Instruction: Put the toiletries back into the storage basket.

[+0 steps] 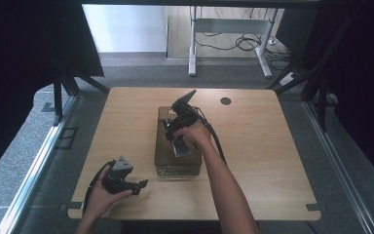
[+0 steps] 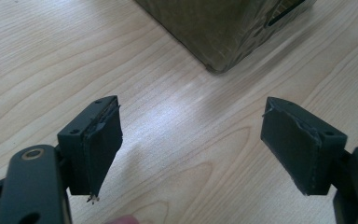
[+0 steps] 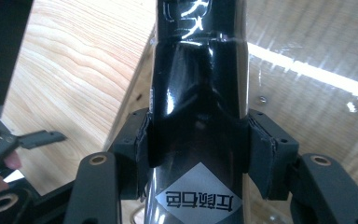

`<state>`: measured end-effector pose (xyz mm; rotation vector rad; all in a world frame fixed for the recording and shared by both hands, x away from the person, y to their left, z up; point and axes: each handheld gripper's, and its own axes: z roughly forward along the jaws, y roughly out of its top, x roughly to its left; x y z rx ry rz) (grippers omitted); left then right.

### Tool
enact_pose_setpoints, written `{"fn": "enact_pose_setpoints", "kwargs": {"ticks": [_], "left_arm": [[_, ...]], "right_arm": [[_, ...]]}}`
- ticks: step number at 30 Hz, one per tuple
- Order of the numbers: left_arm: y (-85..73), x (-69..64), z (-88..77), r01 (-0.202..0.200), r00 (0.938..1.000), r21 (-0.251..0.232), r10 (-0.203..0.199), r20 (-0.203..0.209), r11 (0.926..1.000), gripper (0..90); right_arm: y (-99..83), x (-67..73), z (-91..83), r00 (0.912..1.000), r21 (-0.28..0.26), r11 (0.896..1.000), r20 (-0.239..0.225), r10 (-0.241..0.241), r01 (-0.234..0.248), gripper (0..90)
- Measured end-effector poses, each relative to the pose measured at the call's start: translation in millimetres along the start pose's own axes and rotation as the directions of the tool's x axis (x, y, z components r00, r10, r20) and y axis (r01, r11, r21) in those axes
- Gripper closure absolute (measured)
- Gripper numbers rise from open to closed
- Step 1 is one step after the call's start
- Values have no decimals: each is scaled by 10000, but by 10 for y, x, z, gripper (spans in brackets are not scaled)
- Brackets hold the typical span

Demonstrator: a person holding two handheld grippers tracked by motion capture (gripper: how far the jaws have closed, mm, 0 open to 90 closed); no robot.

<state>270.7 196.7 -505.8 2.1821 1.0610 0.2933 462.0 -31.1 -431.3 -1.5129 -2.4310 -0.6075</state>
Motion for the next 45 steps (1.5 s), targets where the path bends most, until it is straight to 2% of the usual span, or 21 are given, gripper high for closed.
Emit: {"fn": "enact_pose_setpoints", "kwargs": {"ticks": [11, 13, 17, 19, 36, 42, 45], "left_arm": [[2, -4, -14, 5, 10000, -53, -5, 17, 10000, 209], [2, -3, -17, 21, 10000, -65, -21, 5, 10000, 209], [2, -7, -8, 19, 10000, -59, -19, 27, 10000, 209], [1, -11, -3, 51, 10000, -42, -51, 52, 10000, 209], [5, -26, 17, 52, 9999, 28, -52, 147, 10000, 209], [4, -8, 8, 39, 9999, -8, -39, 135, 10000, 209], [0, 0, 15, 33, 9999, 14, -33, 145, 10000, 209]], "right_arm": [[8, -12, 126, 9965, -233, 9964, -187, 815, -819, 461], [-2, -26, 160, 9941, -256, 9943, -341, 1027, -1036, 461], [-22, -91, 216, 9849, -382, 9844, -263, 1711, -1720, 461], [-32, -112, 248, 9821, -395, 9817, -355, 1850, -1864, 461], [-100, -125, 508, 9626, -291, 9630, -498, 2664, -2680, 461], [-100, -120, 583, 9489, -228, 9496, -524, 3113, -3128, 459], [-102, -115, 601, 9474, -194, 9484, -555, 3151, -3166, 458]]}}
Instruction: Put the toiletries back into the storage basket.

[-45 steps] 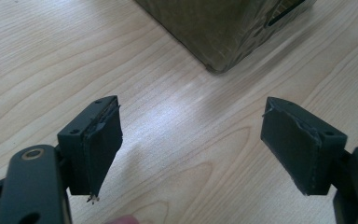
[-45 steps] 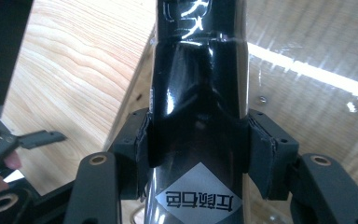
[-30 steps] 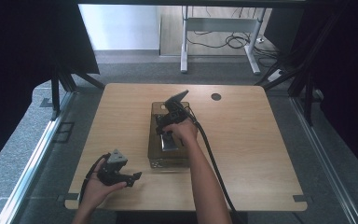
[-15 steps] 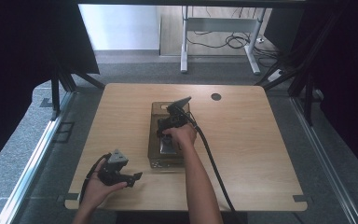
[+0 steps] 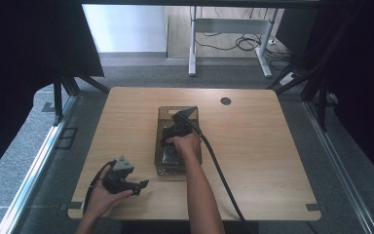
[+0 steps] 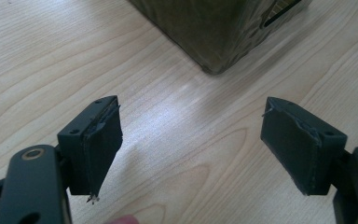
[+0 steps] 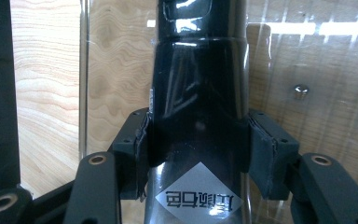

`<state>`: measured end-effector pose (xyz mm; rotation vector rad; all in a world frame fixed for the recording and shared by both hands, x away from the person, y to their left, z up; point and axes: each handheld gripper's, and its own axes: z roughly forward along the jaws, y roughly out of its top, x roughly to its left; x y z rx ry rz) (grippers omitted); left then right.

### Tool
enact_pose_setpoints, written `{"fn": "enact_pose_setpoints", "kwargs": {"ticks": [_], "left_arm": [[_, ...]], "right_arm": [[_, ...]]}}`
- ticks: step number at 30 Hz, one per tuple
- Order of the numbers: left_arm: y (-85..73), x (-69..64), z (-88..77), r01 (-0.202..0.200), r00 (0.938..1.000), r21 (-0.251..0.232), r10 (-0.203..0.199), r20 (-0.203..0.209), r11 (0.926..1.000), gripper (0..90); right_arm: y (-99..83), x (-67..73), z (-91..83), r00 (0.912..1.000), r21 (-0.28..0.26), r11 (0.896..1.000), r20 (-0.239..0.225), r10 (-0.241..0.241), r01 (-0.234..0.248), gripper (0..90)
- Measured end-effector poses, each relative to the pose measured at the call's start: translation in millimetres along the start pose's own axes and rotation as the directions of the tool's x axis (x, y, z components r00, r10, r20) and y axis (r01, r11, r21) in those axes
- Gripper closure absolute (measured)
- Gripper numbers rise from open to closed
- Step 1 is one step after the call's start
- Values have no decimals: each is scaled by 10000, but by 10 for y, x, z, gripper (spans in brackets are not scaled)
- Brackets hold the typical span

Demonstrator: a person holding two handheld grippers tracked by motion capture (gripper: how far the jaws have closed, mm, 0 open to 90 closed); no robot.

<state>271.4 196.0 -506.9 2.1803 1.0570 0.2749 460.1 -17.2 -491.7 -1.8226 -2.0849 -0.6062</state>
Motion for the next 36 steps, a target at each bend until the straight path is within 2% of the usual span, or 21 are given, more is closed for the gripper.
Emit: {"fn": "enact_pose_setpoints", "kwargs": {"ticks": [8, 13, 16, 19, 22, 26, 30, 36], "left_arm": [[1, -9, 9, -25, 10000, 37, 25, -8, 10000, 209], [-1, -6, 7, -1, 10000, 26, 2, -21, 10000, 209], [0, -6, 10, -18, 10000, 37, 18, -13, 10000, 209], [3, -16, 18, -32, 10000, 70, 32, 90, 10000, 209], [5, -30, 37, -48, 9999, 147, 46, 141, 9999, 209], [2, -37, 49, 1, 9999, 218, -4, 149, 9998, 209], [4, -34, 46, -14, 9999, 213, 12, 121, 9998, 209], [0, -27, 53, 0, 10000, 197, -1, 46, 9998, 209]], "right_arm": [[-15, -6, 47, 9999, -161, 9998, 98, 77, -76, 456], [-29, -17, 91, 9999, -40, 9999, 24, 155, -154, 453], [-37, -23, 105, 9999, -39, 9999, 77, 147, -147, 446], [-44, -17, 129, 9995, 181, 9997, 282, 128, -134, 435], [-41, -31, 96, 9992, -48, 9996, 301, 273, -272, 413], [-43, -12, 23, 9996, -149, 9997, 217, 177, -174, 385], [-61, 45, -59, 9971, -168, 9988, 602, -455, 466, 377], [-98, 134, -245, 9919, -622, 9910, 517, -1158, 1189, 369]]}}
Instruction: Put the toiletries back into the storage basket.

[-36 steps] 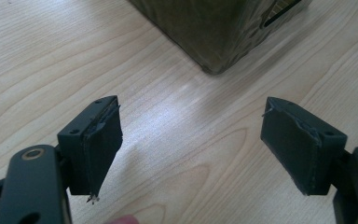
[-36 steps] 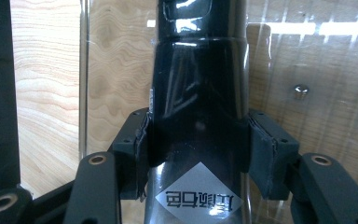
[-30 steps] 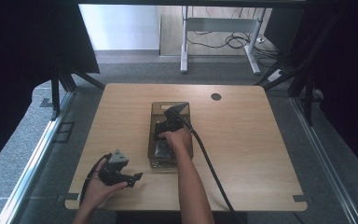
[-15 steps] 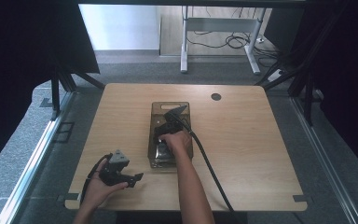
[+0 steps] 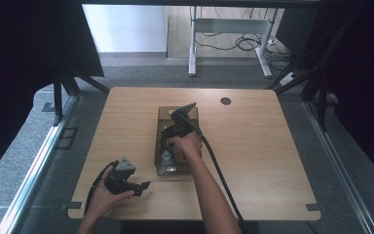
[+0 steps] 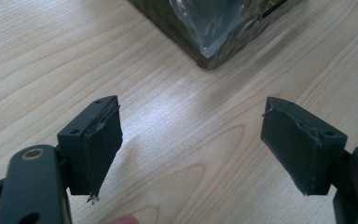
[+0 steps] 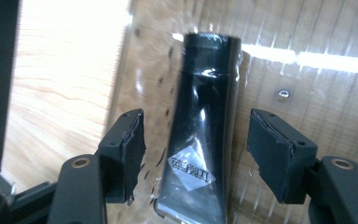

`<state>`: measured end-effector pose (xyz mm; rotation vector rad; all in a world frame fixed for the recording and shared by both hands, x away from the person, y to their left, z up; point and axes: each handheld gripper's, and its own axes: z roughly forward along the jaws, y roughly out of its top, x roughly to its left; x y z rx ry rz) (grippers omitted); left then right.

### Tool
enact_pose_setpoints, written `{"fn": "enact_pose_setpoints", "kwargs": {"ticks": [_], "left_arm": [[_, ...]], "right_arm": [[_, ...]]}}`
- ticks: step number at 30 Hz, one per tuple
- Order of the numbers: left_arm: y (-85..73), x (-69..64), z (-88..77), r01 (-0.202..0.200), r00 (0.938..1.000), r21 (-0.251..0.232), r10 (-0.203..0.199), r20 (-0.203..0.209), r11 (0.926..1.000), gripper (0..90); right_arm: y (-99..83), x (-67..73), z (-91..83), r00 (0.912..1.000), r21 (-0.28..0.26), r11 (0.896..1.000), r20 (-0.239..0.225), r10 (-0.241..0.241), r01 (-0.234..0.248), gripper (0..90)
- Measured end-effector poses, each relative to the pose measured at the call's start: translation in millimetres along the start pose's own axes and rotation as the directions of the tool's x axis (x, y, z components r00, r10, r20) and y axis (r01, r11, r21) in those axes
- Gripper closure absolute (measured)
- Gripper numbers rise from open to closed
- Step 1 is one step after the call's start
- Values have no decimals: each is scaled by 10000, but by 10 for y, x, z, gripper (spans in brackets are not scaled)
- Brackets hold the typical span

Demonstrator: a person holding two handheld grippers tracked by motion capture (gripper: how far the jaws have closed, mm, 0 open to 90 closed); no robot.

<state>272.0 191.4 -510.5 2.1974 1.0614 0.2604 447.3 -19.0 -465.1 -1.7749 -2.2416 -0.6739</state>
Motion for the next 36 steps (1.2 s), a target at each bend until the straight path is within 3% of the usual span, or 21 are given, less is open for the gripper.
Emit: {"fn": "enact_pose_setpoints", "kwargs": {"ticks": [4, 7, 10, 13, 16, 21, 23, 28, 31, 36], "left_arm": [[-1, 3, -7, 4, 10000, -48, -4, -39, 10000, 209], [4, 11, -21, -17, 10000, -86, 16, -87, 10000, 209], [2, 17, -22, -41, 9999, -111, 40, -154, 9999, 209], [0, 10, -13, -48, 9998, -123, 45, -209, 9999, 211], [0, -3, -13, -84, 9996, -113, 81, -267, 9999, 211], [9, -25, -12, -124, 9994, -118, 120, -321, 9999, 211], [8, -24, -6, -123, 9992, -82, 120, -370, 9999, 211], [0, -12, 0, -85, 9988, -33, 83, -475, 10000, 211], [-6, -6, 8, -82, 9986, 19, 82, -523, 10000, 211], [-4, -23, 8, -115, 9978, 76, 120, -660, 9999, 211]], "right_arm": [[-33, 14, -178, 9964, -391, 9956, -40, -849, 847, 369], [-104, -9, -312, 9860, -612, 9847, -268, -1647, 1629, 374], [-211, -59, -437, 9681, -767, 9667, -385, -2474, 2440, 378], [-354, -150, -583, 9466, -1238, 9418, -421, -3195, 3124, 403], [-485, -281, -708, 9367, -1722, 9281, -620, -3446, 3301, 404], [-664, -519, -856, 9192, -2071, 9028, -364, -3920, 3768, 417], [-725, -608, -910, 9197, -2238, 8979, -159, -3922, 3790, 420], [-941, -882, -1090, 9106, -3136, 8673, -198, -4129, 3864, 431], [-1081, -1064, -1172, 9113, -3444, 8578, -153, -4114, 3815, 431], [-1323, -1377, -1253, 9104, -3904, 8310, 501, -4106, 3963, 445]]}}
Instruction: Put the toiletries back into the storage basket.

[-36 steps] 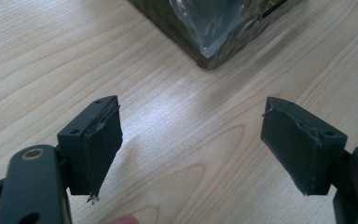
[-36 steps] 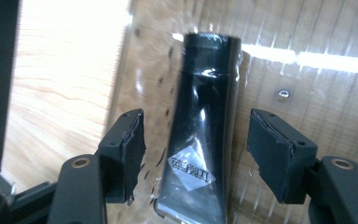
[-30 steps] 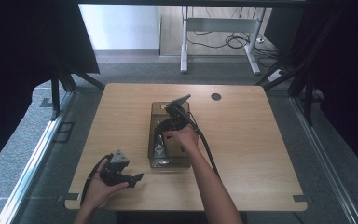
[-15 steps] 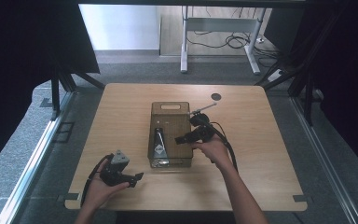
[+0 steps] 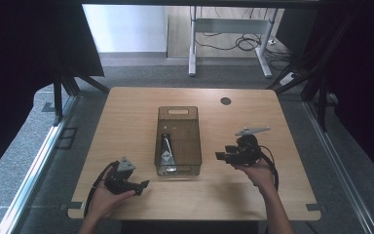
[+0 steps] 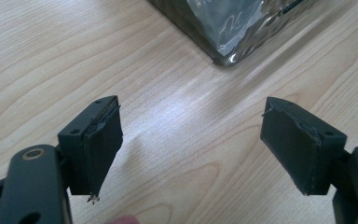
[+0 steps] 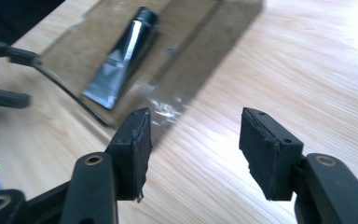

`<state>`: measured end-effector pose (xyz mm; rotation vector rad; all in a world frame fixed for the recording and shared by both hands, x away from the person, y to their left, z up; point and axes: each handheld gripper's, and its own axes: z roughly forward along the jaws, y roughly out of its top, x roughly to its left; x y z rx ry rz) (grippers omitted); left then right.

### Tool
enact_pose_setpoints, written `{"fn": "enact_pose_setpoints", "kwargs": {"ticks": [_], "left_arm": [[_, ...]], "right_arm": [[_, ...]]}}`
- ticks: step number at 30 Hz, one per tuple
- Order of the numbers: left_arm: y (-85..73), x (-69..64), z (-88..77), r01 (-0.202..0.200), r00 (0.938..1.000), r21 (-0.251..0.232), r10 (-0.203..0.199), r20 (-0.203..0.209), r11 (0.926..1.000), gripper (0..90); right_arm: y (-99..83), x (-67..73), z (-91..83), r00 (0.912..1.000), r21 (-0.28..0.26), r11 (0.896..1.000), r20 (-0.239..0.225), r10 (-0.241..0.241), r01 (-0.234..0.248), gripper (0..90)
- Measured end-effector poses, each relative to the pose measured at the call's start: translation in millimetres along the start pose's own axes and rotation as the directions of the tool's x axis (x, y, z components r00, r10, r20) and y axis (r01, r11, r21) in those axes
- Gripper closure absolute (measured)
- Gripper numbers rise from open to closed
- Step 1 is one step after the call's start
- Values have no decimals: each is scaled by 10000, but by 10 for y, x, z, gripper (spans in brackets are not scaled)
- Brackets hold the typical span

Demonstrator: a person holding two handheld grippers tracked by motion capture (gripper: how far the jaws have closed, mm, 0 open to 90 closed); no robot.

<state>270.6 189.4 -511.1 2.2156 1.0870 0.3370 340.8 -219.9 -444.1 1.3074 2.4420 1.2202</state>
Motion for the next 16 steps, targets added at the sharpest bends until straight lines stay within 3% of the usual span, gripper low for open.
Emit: {"fn": "enact_pose_setpoints", "kwargs": {"ticks": [6, 12, 14, 16], "left_arm": [[0, 7, -21, 5, 9999, -37, -5, -134, 10000, 211], [3, 10, -44, 31, 9998, -92, -33, -194, 10000, 211], [8, 4, -53, -18, 9999, -127, 16, -139, 9999, 211], [12, 1, -61, -39, 9999, -170, 37, -119, 9998, 211]], "right_arm": [[-329, -216, -79, 9992, -428, 9985, 221, 336, -326, 449], [-459, -269, -100, 9993, -873, 9958, 226, 301, -280, 435], [-464, -277, -102, 9984, -787, 9965, 475, 311, -273, 405], [-489, -292, -107, 9977, -1031, 9943, 586, 328, -266, 391]]}}
